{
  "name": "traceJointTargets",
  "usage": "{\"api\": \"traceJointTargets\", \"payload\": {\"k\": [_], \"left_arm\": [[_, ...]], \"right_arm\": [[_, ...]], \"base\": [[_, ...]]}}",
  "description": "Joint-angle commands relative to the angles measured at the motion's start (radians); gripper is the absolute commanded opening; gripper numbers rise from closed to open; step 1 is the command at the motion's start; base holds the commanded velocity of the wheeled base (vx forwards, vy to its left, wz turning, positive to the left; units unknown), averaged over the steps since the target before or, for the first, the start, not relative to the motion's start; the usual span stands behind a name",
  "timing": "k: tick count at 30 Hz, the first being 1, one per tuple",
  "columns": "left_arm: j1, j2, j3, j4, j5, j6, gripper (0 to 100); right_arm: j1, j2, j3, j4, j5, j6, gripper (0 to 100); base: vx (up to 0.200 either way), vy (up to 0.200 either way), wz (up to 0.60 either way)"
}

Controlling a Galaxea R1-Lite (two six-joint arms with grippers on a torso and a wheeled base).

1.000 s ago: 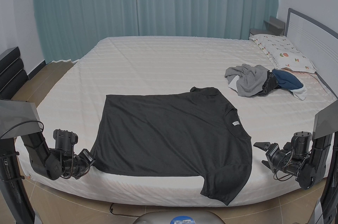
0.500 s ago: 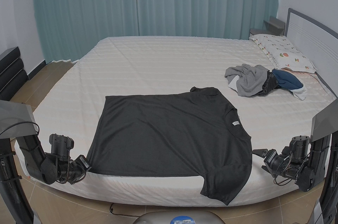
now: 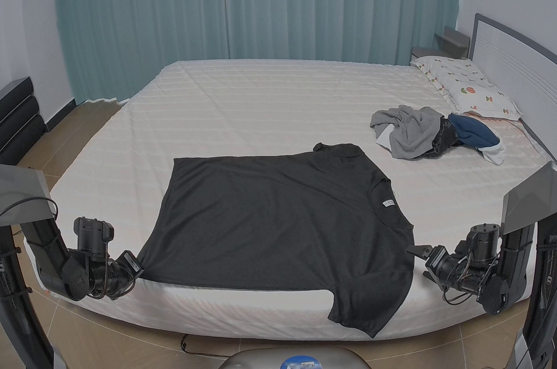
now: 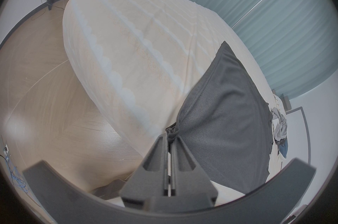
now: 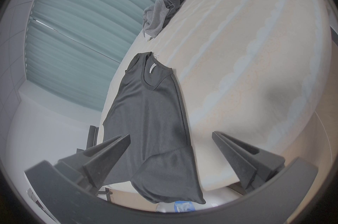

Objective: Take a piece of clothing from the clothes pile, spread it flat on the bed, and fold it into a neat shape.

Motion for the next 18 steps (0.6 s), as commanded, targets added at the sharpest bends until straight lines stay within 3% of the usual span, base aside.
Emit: {"api": "traceJointTargets", "payload": {"k": [1, 12, 13, 16, 18], "left_arm": [[-0.002, 0.003, 0.004, -0.001, -0.008, -0.002, 0], [-0.008, 0.003, 0.008, 0.003, -0.011, -0.004, 0], [-0.008, 0.004, 0.008, 0.003, -0.011, -0.004, 0], [-0.008, 0.003, 0.008, 0.003, -0.011, -0.005, 0], [-0.014, -0.004, 0.010, 0.003, -0.011, -0.007, 0]], "right_arm": [[0.007, 0.059, -0.062, 0.011, -0.014, 0.000, 100], [0.010, 0.108, -0.153, 0.018, -0.047, -0.022, 100], [0.009, 0.108, -0.161, 0.020, -0.047, -0.023, 0], [0.003, 0.108, -0.168, 0.026, -0.047, -0.043, 0], [-0.011, 0.107, -0.178, 0.032, -0.046, -0.106, 0]], "base": [[0.000, 0.000, 0.00], [0.000, 0.000, 0.00], [0.000, 0.000, 0.00], [0.000, 0.000, 0.00], [0.000, 0.000, 0.00]]}}
